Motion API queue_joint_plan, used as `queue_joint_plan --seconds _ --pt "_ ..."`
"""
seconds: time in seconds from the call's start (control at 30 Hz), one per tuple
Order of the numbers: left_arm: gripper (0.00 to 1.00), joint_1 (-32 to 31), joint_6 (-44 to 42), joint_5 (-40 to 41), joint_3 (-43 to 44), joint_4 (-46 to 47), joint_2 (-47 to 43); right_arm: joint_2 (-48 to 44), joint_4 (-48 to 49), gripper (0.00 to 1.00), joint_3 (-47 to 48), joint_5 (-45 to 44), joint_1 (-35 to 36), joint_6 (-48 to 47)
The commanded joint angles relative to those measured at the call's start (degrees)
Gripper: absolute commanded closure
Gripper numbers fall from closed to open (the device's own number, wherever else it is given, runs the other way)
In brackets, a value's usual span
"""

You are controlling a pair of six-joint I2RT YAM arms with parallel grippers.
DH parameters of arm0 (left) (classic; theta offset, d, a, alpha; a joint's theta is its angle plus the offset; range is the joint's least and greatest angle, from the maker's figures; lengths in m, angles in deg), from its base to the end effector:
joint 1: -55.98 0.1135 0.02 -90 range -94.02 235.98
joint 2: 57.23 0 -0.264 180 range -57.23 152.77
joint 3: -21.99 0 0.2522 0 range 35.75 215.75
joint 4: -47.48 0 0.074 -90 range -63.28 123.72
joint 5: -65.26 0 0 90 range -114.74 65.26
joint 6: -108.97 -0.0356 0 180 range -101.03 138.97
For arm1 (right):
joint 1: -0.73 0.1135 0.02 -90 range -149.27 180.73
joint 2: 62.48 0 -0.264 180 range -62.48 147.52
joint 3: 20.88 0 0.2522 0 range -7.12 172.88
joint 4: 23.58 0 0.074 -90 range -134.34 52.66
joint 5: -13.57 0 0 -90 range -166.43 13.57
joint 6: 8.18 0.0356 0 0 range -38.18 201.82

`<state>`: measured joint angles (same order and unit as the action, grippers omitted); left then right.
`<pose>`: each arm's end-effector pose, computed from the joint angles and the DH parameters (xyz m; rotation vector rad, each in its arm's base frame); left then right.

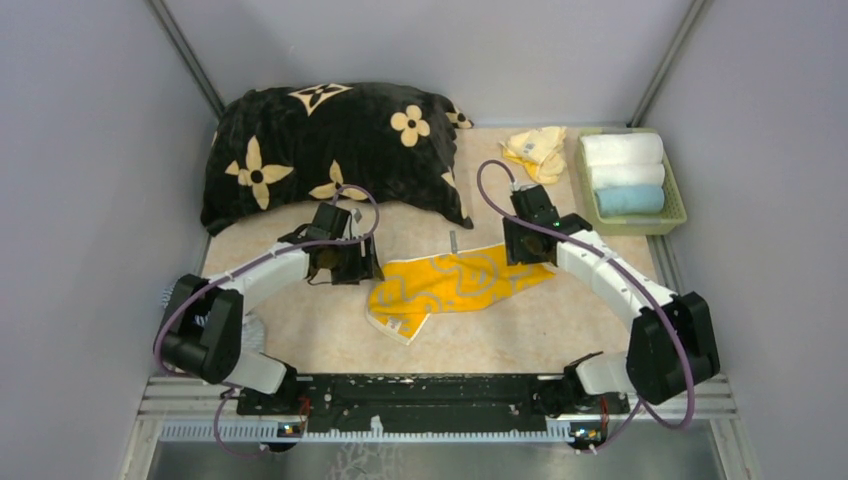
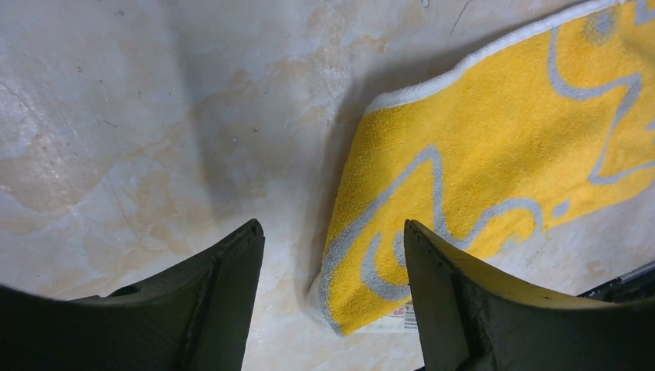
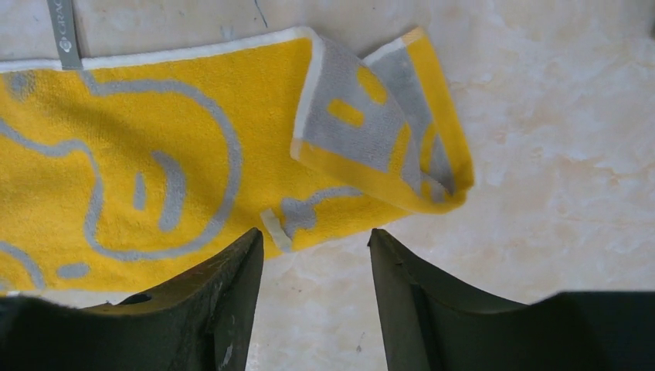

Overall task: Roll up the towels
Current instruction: Place the towel at the center of the board, then flatten out the towel at the center of the board.

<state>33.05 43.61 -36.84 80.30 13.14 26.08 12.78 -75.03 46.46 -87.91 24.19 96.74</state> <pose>0.2488 -0.1134 0.1755 0.0379 2.6823 -0.5565 0.2396 0.0963 0.2404 -0.1210 2.5713 -0.0127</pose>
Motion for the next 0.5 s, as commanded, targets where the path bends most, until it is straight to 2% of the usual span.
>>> queue_joint_plan --seconds 0.0,0.2,0.47 --pt "0.28 -0.67 -0.14 3.01 2.21 -2.13 1.27 3.42 4.12 0.49 5.54 0.4 1.26 -3.12" --pt "0.27 -0.79 0.4 3.04 2.25 -1.76 2.06 12.12 3.6 0.55 8.39 -9.84 5.01 -2.63" --pt "0.27 -1.14 0.43 1.99 2.32 -1.27 3.45 21.54 2.48 0.65 11.96 -17.5 6.02 -0.67"
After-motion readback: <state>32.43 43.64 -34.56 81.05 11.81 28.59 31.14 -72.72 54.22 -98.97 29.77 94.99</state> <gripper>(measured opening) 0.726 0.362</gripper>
